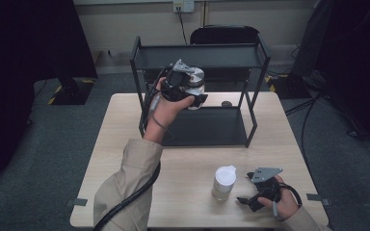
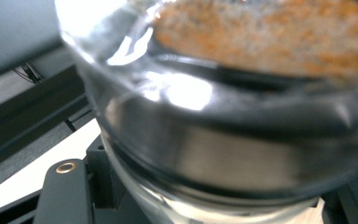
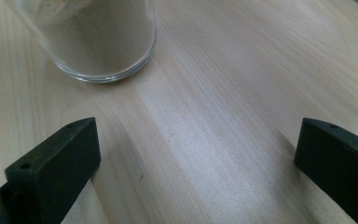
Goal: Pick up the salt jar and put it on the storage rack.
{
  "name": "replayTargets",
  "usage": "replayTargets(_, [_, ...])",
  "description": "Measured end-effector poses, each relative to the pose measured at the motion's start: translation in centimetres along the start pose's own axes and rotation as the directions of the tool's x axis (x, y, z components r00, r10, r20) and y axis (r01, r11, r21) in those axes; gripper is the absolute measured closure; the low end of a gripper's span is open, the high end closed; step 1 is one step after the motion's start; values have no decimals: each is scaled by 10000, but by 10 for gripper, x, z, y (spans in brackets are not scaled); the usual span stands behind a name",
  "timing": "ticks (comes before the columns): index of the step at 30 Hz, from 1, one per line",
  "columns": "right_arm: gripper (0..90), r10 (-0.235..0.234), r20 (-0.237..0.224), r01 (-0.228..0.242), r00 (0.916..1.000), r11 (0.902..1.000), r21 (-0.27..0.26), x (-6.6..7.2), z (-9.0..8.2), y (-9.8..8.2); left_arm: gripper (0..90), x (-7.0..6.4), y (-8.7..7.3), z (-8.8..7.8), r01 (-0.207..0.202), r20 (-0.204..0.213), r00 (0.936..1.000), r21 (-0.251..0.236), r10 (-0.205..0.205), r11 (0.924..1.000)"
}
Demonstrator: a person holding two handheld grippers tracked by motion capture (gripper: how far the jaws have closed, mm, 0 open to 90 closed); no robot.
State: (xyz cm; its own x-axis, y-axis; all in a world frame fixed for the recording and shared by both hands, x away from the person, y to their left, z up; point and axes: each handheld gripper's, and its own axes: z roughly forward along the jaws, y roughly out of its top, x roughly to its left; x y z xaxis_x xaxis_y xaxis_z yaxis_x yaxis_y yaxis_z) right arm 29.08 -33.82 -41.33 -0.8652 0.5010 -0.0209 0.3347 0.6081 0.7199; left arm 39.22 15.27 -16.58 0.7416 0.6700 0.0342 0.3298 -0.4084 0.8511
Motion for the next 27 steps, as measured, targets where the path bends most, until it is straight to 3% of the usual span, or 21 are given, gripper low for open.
replayTargets(8, [0, 1, 0, -1, 10000, 10000, 0, 0, 0, 0, 306, 6, 13, -6, 214, 131, 9997, -105, -213, 9997])
replayTargets(27, [0, -4, 0, 4, 10000, 10000, 0, 0, 0, 0, 306, 14, 57, -22, 173, -335, 9993, -213, -180, 9996])
